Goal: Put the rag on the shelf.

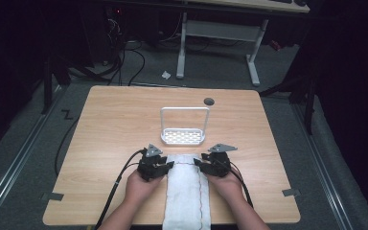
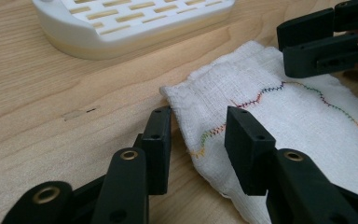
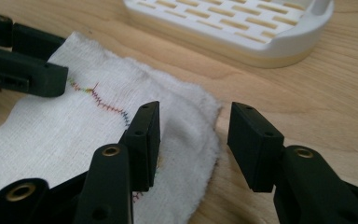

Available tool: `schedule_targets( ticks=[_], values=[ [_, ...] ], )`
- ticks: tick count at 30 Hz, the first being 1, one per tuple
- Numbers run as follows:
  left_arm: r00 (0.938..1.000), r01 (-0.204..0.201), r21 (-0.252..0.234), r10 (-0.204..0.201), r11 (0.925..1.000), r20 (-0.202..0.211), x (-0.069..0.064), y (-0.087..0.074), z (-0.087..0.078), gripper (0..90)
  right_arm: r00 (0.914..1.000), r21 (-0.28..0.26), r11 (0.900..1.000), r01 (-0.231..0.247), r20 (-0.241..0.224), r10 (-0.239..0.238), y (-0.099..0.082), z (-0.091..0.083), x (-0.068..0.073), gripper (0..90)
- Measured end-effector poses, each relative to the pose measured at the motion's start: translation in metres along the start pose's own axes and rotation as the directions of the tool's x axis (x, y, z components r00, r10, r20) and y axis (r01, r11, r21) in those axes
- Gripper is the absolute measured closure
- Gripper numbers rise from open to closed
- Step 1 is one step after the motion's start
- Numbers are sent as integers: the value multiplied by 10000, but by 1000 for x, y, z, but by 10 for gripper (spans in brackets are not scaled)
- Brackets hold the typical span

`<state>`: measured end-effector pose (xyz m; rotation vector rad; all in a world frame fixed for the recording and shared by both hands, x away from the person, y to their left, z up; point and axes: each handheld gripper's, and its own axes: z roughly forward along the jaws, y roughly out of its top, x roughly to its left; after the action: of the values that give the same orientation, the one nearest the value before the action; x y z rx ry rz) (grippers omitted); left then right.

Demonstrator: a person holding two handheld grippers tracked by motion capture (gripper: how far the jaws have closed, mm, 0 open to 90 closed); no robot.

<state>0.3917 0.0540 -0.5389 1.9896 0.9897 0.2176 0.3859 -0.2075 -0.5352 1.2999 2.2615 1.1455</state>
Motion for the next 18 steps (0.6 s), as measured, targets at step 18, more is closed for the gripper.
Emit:
schedule_targets(
  ticks=[18],
  values=[
    [9981,-597,42,598,9982,-154,-5,0,-1,816,9981,-80,9980,623,-4,-623,0,1,13,837]
  ],
)
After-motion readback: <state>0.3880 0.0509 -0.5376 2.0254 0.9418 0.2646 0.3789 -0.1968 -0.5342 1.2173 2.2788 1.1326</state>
